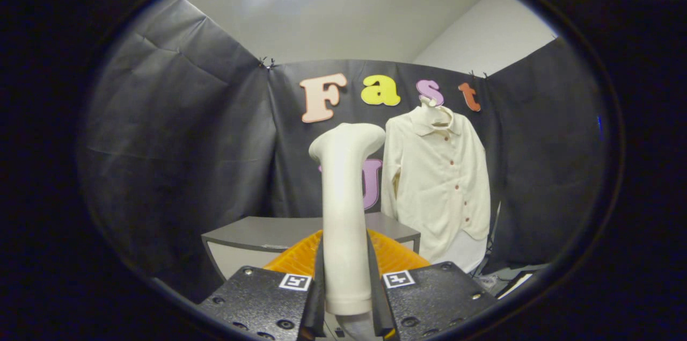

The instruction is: Iron the clothes twice with a garment steamer, once on the left side and once on the right side.

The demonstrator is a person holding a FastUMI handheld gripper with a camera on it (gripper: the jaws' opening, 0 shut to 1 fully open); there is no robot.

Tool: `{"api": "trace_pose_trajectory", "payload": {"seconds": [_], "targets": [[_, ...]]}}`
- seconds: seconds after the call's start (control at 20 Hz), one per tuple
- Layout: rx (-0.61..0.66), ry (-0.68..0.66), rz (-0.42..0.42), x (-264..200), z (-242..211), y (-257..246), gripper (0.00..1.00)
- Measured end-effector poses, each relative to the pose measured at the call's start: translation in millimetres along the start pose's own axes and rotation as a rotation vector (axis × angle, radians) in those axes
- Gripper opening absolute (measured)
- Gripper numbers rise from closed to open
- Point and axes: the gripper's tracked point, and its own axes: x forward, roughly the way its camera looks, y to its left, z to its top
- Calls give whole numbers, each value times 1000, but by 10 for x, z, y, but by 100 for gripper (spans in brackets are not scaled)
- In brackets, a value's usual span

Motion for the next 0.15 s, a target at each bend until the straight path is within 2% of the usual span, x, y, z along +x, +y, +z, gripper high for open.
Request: {"api": "trace_pose_trajectory", "payload": {"seconds": [0.15], "targets": [[-5,3,4,0,-18,-2,34]]}}
